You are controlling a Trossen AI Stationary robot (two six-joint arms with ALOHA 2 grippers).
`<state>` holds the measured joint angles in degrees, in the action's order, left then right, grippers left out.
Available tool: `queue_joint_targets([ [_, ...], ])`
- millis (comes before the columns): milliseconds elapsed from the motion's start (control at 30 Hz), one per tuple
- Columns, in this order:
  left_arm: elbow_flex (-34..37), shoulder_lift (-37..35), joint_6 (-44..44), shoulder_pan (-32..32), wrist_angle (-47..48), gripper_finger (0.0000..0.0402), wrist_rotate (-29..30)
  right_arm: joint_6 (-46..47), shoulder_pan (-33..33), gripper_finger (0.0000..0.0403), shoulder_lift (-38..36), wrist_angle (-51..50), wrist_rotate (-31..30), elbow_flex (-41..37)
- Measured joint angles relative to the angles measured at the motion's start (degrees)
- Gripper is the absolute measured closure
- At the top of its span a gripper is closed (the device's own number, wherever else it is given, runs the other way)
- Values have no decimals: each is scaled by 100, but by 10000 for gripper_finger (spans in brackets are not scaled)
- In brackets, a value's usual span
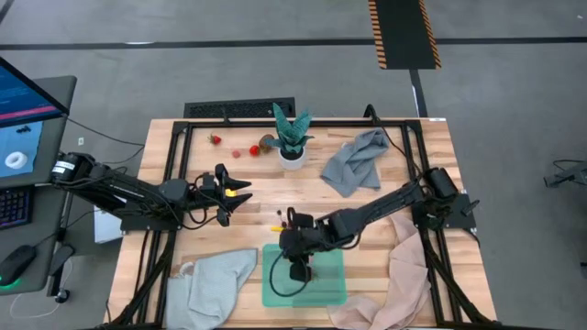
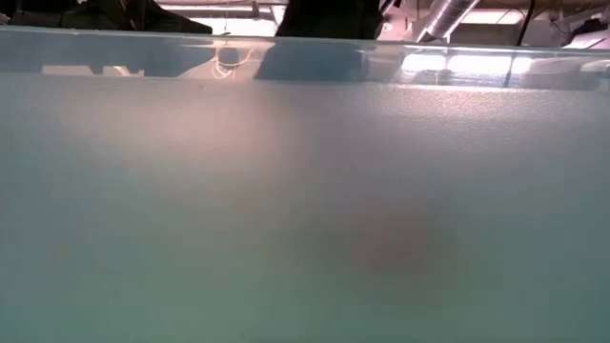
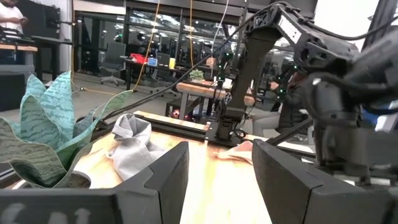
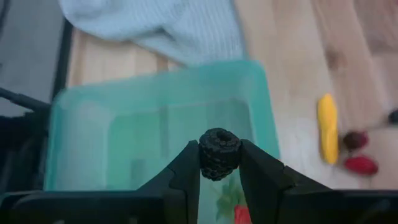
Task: Pick and placing Produce into tupperware
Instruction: Put the blackberry into the green bin
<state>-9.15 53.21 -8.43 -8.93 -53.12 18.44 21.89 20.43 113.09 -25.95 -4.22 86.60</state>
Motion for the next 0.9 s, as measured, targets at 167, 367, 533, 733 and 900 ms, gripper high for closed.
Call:
queue_joint_targets([
  [167, 0, 1, -107, 0, -24, 234, -2, 435, 67, 275, 181, -133, -40, -18],
  [367, 0, 0, -465, 0, 156, 234, -45, 692, 113, 259, 248, -108, -45, -16],
  [533, 0, 2, -481, 2, 423, 234, -9, 719, 146, 271, 242, -74, -14, -8],
  [733, 0, 2, -485, 0, 398, 234, 7, 637, 197, 260, 242, -56, -30, -8],
  [900, 0, 2, -487, 1, 326, 234, 9, 539, 202, 217, 242, -33, -33, -8],
])
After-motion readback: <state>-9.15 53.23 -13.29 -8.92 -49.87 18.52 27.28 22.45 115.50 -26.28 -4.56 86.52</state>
